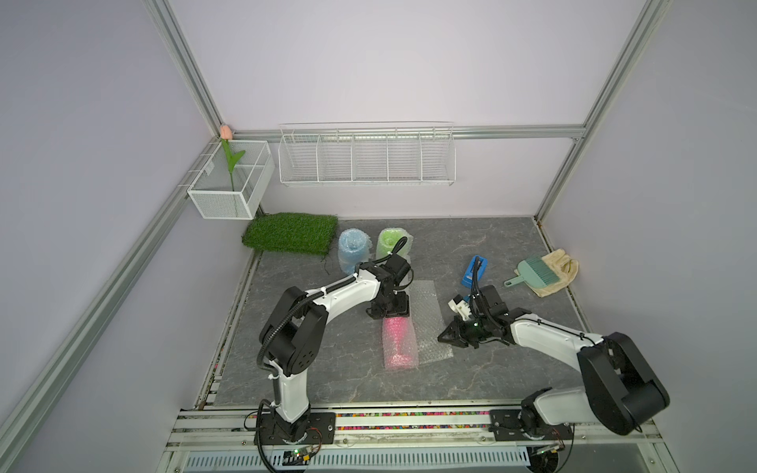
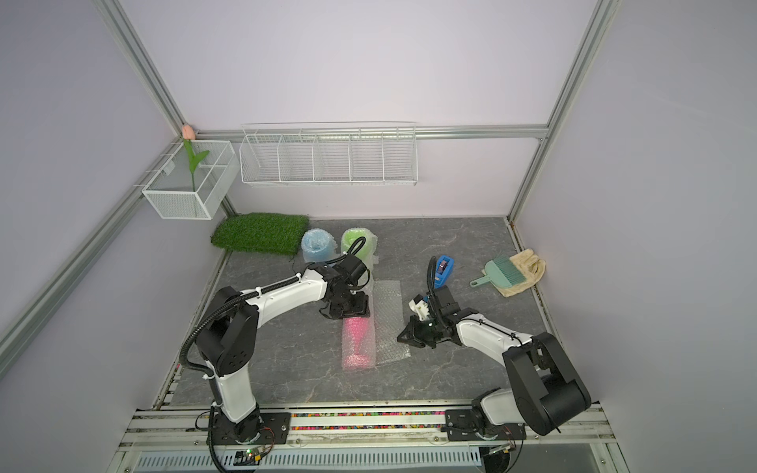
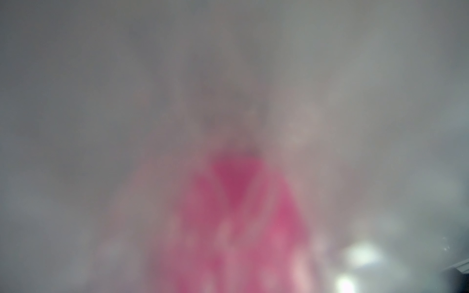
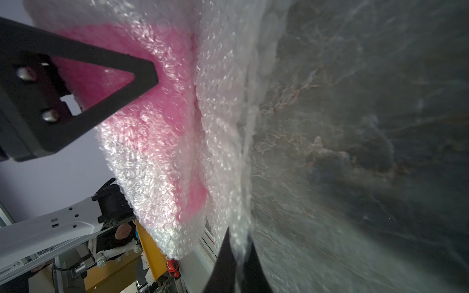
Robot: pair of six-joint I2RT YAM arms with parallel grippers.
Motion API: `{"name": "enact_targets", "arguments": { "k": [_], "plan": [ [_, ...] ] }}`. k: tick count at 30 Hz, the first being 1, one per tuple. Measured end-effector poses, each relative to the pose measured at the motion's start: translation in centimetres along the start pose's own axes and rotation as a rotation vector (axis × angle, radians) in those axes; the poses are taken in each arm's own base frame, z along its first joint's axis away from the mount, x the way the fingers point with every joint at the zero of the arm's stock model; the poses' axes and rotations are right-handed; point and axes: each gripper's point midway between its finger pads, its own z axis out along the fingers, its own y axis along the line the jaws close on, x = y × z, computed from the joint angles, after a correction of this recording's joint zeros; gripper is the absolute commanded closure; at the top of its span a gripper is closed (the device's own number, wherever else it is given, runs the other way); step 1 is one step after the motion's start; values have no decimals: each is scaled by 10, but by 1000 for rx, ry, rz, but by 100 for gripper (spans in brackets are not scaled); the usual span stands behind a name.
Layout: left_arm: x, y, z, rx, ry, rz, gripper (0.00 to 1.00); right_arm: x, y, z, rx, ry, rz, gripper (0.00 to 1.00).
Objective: Wrap wine glasses in bubble wrap
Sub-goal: Adjust the bubble wrap at the center of the board.
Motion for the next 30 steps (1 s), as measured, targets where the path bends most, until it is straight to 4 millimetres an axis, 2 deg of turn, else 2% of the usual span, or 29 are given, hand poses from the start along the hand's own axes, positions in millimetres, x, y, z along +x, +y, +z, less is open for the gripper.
{"name": "enact_targets", "arguments": {
  "k": [9,13,19,22,24,26,30],
  "plan": [
    [1,-1,2,4,8,-1,70,7,52,4,0,-18,-92,93],
    [0,-1,2,6,6,-4,70,12,75,12,1,-21,-128,92],
    [0,-2,2,10,6,-12,70,19,96,32,31,-10,-176,89],
    [0,-2,2,11,6,-17,69,27,103,44,55,7,-209,87],
    [-1,-2,2,13,6,-19,61,30,106,50,75,12,-223,87],
    [0,-2,2,14,7,-20,56,31,105,54,97,10,-232,82],
    [-1,-2,2,14,5,-22,55,31,97,54,149,-4,-241,68]
  ]
}}
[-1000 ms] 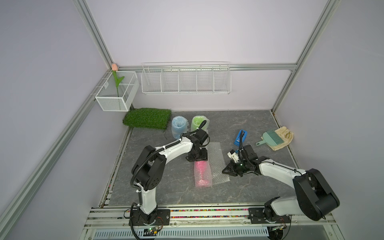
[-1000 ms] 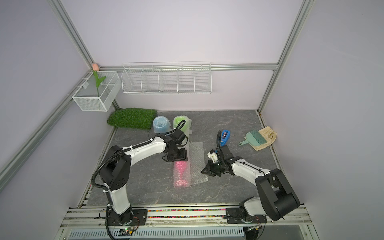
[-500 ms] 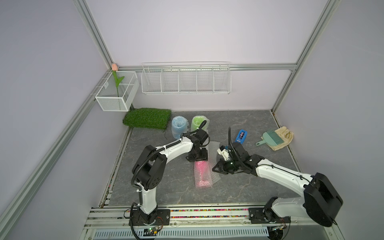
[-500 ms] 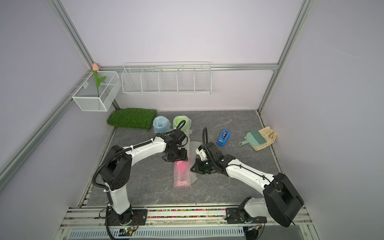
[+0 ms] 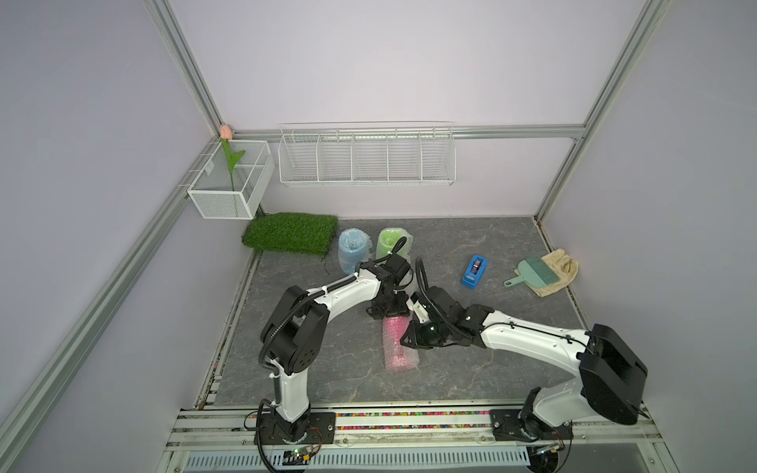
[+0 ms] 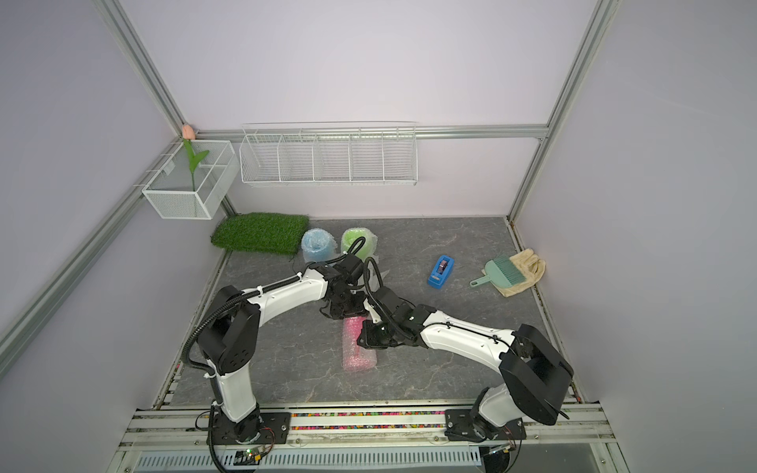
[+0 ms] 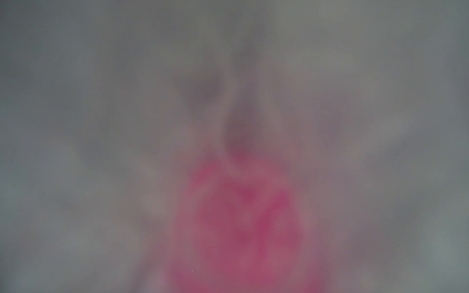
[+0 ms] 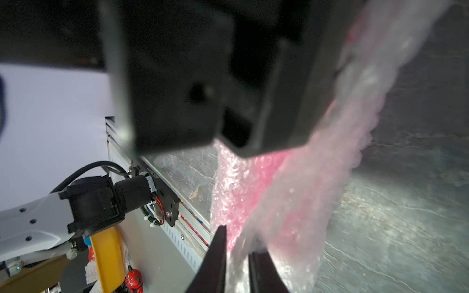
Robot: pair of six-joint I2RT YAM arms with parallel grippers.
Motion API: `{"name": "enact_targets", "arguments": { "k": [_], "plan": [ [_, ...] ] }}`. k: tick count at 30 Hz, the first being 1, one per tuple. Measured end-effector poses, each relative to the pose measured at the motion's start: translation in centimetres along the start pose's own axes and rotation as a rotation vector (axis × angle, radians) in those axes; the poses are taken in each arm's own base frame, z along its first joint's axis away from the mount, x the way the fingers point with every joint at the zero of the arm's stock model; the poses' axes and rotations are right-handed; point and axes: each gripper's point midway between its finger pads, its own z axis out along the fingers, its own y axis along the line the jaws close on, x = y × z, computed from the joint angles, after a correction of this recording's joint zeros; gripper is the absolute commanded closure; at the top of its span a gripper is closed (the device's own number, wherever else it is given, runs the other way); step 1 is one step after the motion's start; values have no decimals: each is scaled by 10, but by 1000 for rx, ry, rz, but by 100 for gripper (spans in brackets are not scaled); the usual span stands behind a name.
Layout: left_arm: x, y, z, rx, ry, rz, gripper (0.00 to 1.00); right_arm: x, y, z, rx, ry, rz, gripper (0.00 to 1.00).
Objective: Wrap wine glasses in bubble wrap
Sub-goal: Adjust the bubble wrap at the center of the board.
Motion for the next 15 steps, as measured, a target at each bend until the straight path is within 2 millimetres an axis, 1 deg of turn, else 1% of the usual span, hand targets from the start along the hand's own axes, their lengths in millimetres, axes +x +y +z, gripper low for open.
{"name": "enact_targets", "arguments": {
  "k": [5,6,9,12,15],
  "plan": [
    [-1,0,0,1,-2,-3,56,3,-3,2,42,-6,-14,57],
    [-1,0,0,2,-2,-3,56,4,-2,3,49,-5,-23,54],
    [-1,0,0,2,-2,-5,56,2,5,7,66,-22,-47,51],
    [-1,0,0,2,-3,-7,56,-2,12,10,81,-43,-72,44],
    [-1,0,0,2,-3,-7,55,-3,16,14,103,-49,-95,42]
  ]
}}
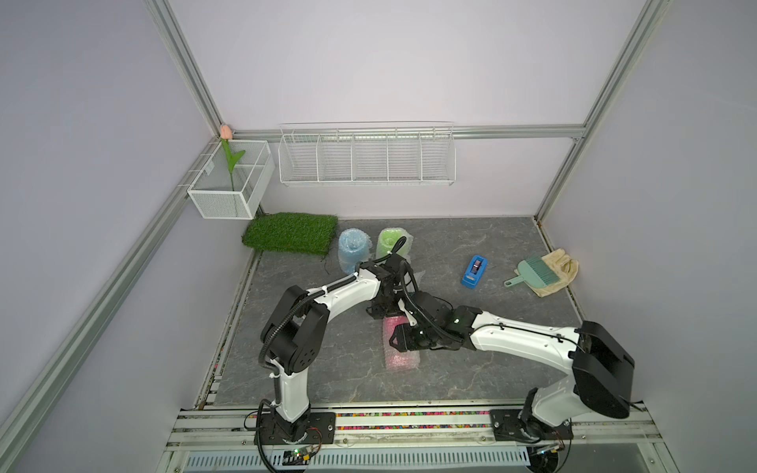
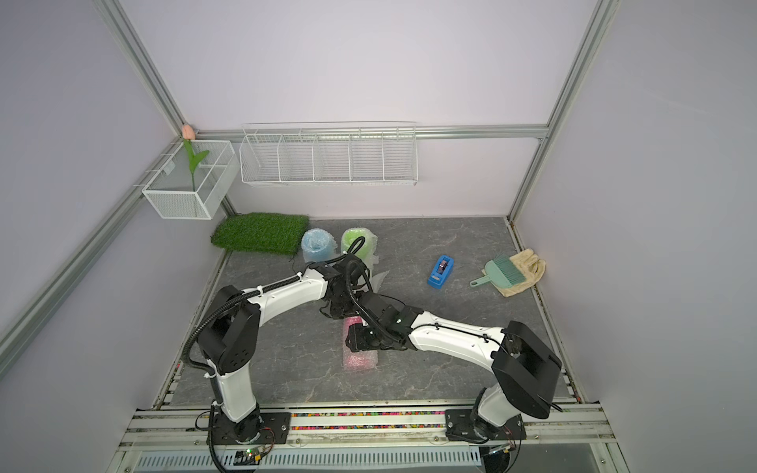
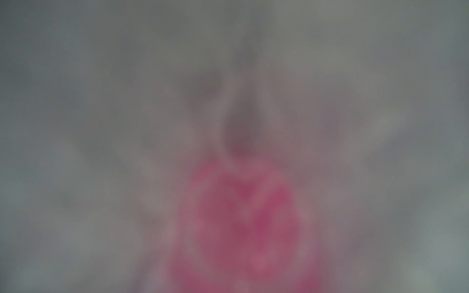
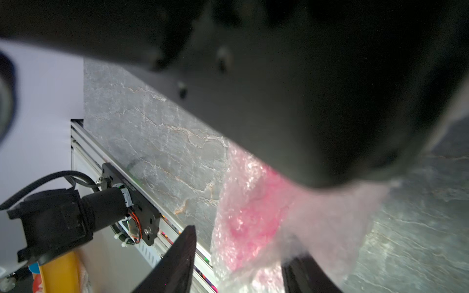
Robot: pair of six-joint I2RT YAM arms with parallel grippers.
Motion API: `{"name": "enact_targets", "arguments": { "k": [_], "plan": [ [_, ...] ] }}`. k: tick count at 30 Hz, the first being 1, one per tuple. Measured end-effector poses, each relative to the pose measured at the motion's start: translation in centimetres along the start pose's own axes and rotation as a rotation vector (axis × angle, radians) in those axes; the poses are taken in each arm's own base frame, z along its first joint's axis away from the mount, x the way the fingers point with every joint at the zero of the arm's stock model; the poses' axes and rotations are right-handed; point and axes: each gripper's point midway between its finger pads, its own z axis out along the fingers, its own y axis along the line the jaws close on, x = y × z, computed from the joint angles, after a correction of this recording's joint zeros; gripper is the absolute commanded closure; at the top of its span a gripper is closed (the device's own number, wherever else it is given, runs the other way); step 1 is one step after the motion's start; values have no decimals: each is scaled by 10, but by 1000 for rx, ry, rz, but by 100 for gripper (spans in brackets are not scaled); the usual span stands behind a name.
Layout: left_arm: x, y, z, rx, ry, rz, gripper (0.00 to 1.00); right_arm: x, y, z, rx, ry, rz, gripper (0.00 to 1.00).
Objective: Wrap wine glasses in bubble wrap
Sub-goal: Adjust the bubble wrap at the center of the board.
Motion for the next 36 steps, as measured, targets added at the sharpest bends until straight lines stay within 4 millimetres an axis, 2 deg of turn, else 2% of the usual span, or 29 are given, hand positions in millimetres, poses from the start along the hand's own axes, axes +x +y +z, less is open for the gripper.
{"name": "enact_targets", "arguments": {
  "k": [5,9,12,15,21,25,27,32,36],
  "plan": [
    [-2,0,0,6,-4,-5,53,0,-1,8,74,-6,-35,43],
    [-6,2,0,11,-13,-19,51,-2,-6,12,155,-14,-64,50],
    [-7,2,0,13,-17,-22,48,-1,-8,15,201,-16,-89,58],
    [-9,2,0,16,-20,-26,43,-1,-10,18,235,-21,-109,72],
    [-10,2,-1,16,-31,-31,29,-2,-14,17,266,-34,-130,92],
    [-8,6,-1,2,-45,-38,15,-1,-17,15,278,-31,-140,93],
    [-6,10,-3,-12,-52,-38,1,1,-18,12,279,-27,-150,93],
    [-3,19,-17,-29,-84,-35,0,10,-22,-3,268,-9,-225,93],
    [-2,28,-39,-27,-126,-40,0,20,-28,-16,258,17,-328,93]
  ]
}}
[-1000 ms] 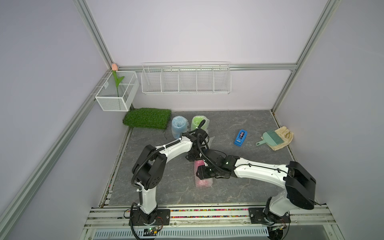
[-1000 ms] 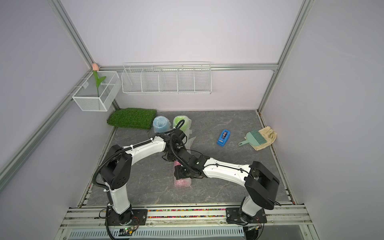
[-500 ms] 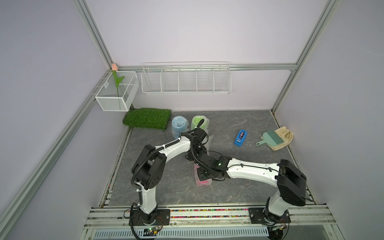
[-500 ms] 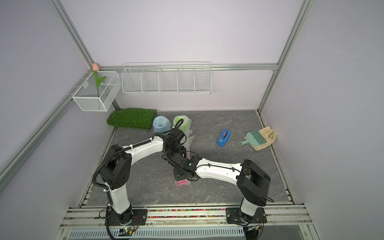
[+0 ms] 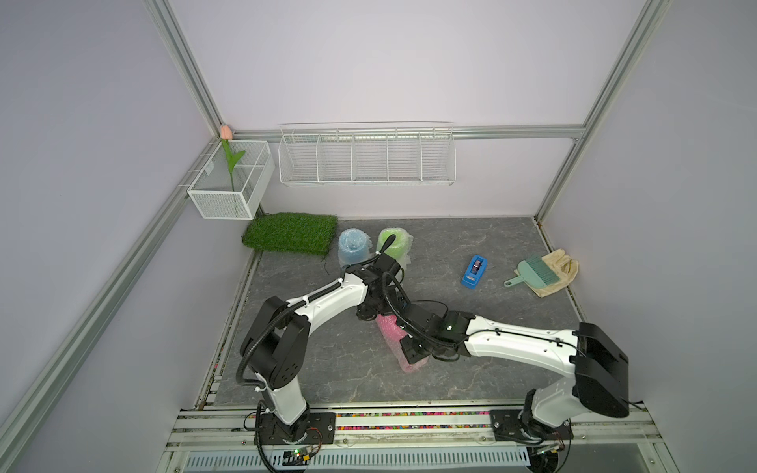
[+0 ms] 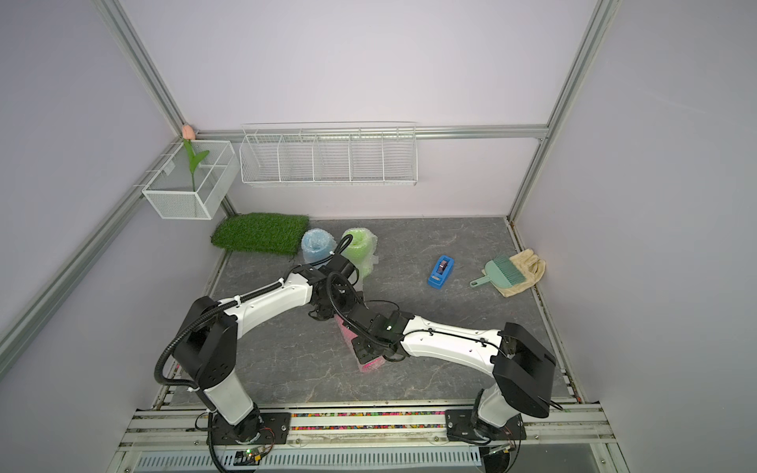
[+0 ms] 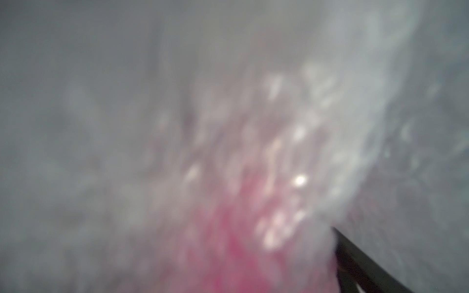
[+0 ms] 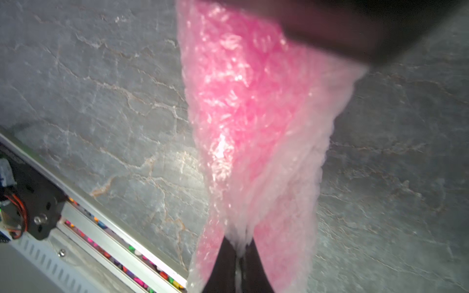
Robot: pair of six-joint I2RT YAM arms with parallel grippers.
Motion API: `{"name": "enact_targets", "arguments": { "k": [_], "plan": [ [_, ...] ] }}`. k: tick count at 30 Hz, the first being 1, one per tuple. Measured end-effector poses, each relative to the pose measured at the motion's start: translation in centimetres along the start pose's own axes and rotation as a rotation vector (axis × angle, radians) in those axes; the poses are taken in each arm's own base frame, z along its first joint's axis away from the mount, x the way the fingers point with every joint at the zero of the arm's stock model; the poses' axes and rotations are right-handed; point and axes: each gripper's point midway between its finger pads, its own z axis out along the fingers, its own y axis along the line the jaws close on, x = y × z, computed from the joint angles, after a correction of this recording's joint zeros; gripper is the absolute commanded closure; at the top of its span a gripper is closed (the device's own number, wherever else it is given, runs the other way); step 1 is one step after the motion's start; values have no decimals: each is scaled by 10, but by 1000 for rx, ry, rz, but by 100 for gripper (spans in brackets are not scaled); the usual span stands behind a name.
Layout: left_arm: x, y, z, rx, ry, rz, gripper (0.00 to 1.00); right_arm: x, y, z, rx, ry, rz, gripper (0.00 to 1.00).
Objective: Wrap wine glasses in bubble wrap
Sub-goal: Adjust the bubble wrap at the center of the board.
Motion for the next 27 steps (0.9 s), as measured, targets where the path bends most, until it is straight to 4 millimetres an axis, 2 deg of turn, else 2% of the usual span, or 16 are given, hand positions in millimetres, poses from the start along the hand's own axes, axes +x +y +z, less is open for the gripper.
{"name": "enact_targets", "arguments": {
  "k": [5,9,14,23,25,27],
  "plan": [
    [-6,14,-23,-15,-47,-4,0,12,-5,-6,-6,21,-183,93],
    [-8,31,-27,-42,-55,-19,2,26,-13,-8,3,49,-333,93],
    [1,57,-19,-94,-22,-43,6,34,-16,-14,-14,56,-473,93],
    [35,100,4,-183,73,-66,11,45,-18,-14,-42,98,-660,93],
    [36,109,-3,-195,48,-71,11,46,-21,-14,-41,105,-697,93],
    [30,112,-22,-182,-11,-67,11,46,-22,-16,-46,102,-735,93]
  ]
}}
